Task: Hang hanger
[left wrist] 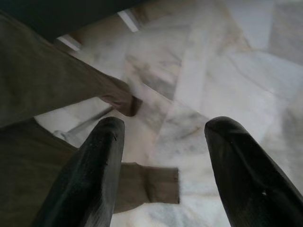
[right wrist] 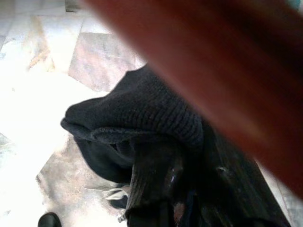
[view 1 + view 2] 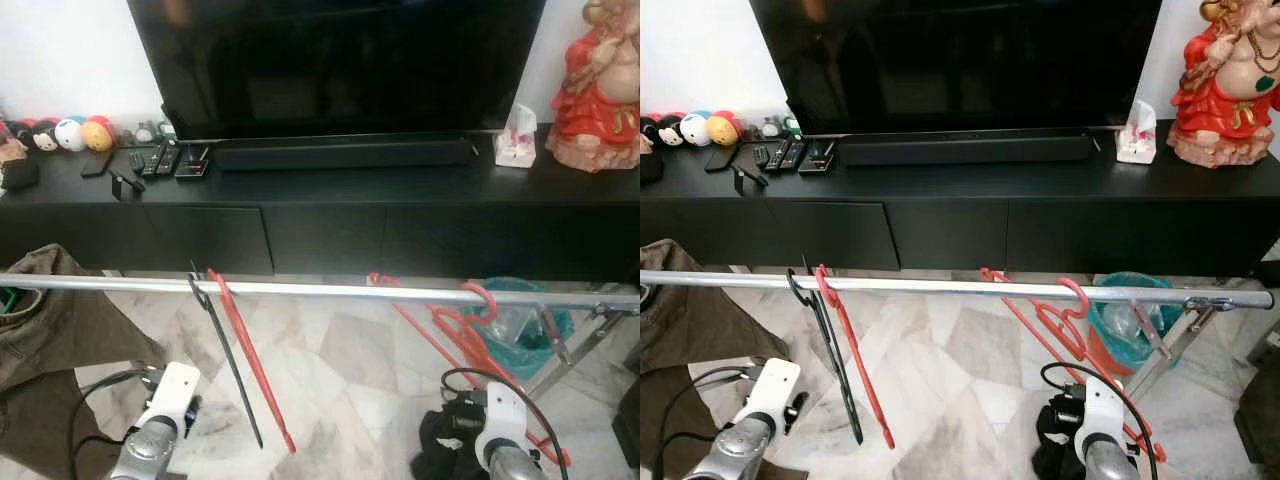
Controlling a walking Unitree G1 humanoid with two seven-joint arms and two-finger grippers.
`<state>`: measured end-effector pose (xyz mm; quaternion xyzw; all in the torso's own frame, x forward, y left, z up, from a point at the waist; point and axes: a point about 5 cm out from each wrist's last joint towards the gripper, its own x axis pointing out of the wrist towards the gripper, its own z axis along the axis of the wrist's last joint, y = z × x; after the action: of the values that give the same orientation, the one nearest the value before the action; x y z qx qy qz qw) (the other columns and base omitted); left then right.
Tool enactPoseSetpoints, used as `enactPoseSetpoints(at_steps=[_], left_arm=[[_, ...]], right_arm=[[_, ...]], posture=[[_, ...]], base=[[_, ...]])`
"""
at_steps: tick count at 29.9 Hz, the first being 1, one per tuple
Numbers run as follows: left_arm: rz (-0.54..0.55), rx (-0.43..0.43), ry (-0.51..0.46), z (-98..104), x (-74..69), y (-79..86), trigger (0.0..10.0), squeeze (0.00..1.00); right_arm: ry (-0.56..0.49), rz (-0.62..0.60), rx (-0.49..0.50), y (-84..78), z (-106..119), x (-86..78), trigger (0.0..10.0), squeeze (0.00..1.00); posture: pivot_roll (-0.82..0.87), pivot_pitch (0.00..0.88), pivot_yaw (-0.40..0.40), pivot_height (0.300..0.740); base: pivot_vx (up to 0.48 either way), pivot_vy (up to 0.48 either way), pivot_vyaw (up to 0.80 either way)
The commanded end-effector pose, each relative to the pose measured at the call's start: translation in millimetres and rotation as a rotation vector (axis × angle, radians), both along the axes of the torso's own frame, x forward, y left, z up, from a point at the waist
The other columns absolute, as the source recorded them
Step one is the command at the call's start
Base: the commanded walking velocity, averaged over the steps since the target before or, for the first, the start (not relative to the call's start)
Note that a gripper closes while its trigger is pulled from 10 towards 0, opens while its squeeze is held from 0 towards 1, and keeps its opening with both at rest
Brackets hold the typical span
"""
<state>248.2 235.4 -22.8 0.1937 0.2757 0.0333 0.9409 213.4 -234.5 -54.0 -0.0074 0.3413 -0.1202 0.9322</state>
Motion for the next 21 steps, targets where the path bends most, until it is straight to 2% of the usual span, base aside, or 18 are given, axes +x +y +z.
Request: enactPoseSetpoints(at_steps=[1,2,4,5,8,12,14,16,17,18,19,21], left_arm=[[0.032,0.046,-0.092,12,-1.6,13.0,10.0,0.0],[0.032,0.046,-0.092,12,-1.6,13.0,10.0,0.0],[0.039,0.049,-0.199,27,-3.5,15.5,10.0,0.0],[0.039,0.049,-0.199,27,-3.5,15.5,10.0,0.0],[0.052,0.072,-0.327,48,-11.6,16.1,10.0,0.0],[0.128,0.138,-0.397,67,-23.6,24.3,10.0,0.0],[0.153,0.136,-0.43,75,-25.6,26.0,10.0,0.0],[0.156,0.065,-0.487,87,-25.9,21.9,10.0,0.0],[0.156,0.065,-0.487,87,-25.9,21.9,10.0,0.0],[0.056,-0.09,-0.509,94,-24.1,5.0,10.0,0.0],[0.006,-0.135,-0.51,95,-24.3,-1.3,10.0,0.0],[-0.028,-0.166,-0.494,95,-26.8,-5.4,10.0,0.0]], right_arm=[[-0.004,0.013,0.005,2.8,0,1.5,10.0,0.0],[-0.004,0.013,0.005,2.8,0,1.5,10.0,0.0],[-0.001,0.015,0.005,3.1,0,1.1,10.0,0.0],[-0.001,0.015,0.005,3.1,0,1.1,10.0,0.0],[0.002,0.02,0.006,3.8,-1,0.8,10.0,0.0],[0.007,0.027,0.008,5.7,-1,0.2,10.0,0.0],[0.01,0.031,0.009,6.6,-2,0.1,10.0,0.0],[0.016,0.047,0.005,8.5,-2,0.1,10.0,0.0],[0.016,0.047,0.005,8.5,-2,0.1,10.0,0.0],[0.019,0.054,0.006,10.7,-3,0.9,10.0,0.0],[0.018,0.056,0.008,11.6,-2,1.5,10.0,0.0],[0.015,0.057,0.009,12.8,-2,2.6,10.0,0.0]], posture=[[-0.02,0.0,0.082,0.74],[-0.02,0.0,0.082,0.74],[-0.02,0.0,0.082,0.74],[-0.02,0.0,0.082,0.74],[-0.01,0.0,0.08,0.74],[0.0,0.0,0.077,0.74],[0.0,0.0,0.075,0.74],[0.01,0.0,0.074,0.74],[0.01,0.0,0.074,0.74],[0.02,0.0,0.074,0.74],[0.02,0.0,0.074,0.74],[0.01,0.0,0.075,0.74]], base=[[0.0,0.0,0.0],[0.0,0.0,0.0],[0.0,0.0,0.0],[0.0,0.0,0.0],[0.0,0.0,0.0],[0.0,0.0,0.0],[0.0,0.0,0.0],[0.0,0.0,0.0],[0.0,0.0,0.0],[0.0,0.0,0.0],[0.0,0.0,0.0],[0.0,0.0,0.0]])
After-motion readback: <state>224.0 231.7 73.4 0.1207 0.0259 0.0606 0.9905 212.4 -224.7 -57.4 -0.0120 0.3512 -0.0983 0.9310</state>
